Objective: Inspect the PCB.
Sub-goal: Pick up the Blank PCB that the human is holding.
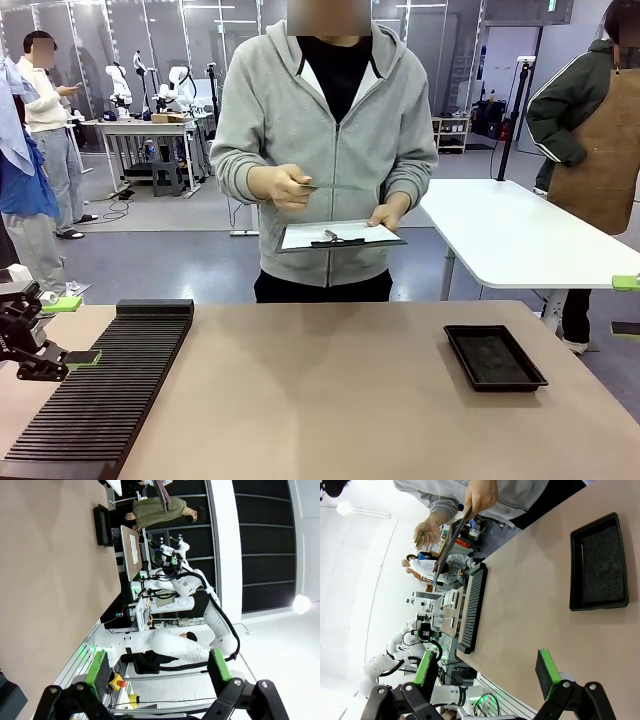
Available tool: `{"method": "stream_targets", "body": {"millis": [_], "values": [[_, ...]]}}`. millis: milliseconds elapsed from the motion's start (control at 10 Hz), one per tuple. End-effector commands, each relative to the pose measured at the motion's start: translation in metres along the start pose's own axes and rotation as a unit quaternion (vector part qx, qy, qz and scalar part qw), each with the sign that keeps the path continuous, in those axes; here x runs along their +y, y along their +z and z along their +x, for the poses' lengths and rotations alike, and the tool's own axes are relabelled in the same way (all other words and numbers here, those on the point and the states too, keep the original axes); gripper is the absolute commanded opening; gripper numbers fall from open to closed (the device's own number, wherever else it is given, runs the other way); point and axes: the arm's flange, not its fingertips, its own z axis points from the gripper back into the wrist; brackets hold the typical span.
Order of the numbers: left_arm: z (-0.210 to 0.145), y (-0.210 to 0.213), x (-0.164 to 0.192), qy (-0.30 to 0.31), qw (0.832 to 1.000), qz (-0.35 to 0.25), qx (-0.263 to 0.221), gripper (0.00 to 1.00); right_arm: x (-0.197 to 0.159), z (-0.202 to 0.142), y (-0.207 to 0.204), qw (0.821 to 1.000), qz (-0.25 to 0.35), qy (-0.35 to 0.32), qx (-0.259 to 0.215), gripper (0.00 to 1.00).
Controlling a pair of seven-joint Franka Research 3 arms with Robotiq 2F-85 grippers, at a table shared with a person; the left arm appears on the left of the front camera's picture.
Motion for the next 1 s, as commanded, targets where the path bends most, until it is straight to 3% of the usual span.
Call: {"method": "stream_targets", "body": {"millis": [0, 900], "values": [[-0.0020, -0.0005, 0.0008, -0.006, 1.000, 0.000, 0.000, 1.00, 0.0022, -0.0017, -0.0016, 1.000, 0.008, 0.000, -0.006, 1.00], [-0.0020, -0.0005, 0.0008, -0.006, 1.000, 0.000, 0.000, 1.00, 0.0022, -0.0017, -0.0016, 1.000, 0.008, 0.000, -0.006, 1.00]]}}
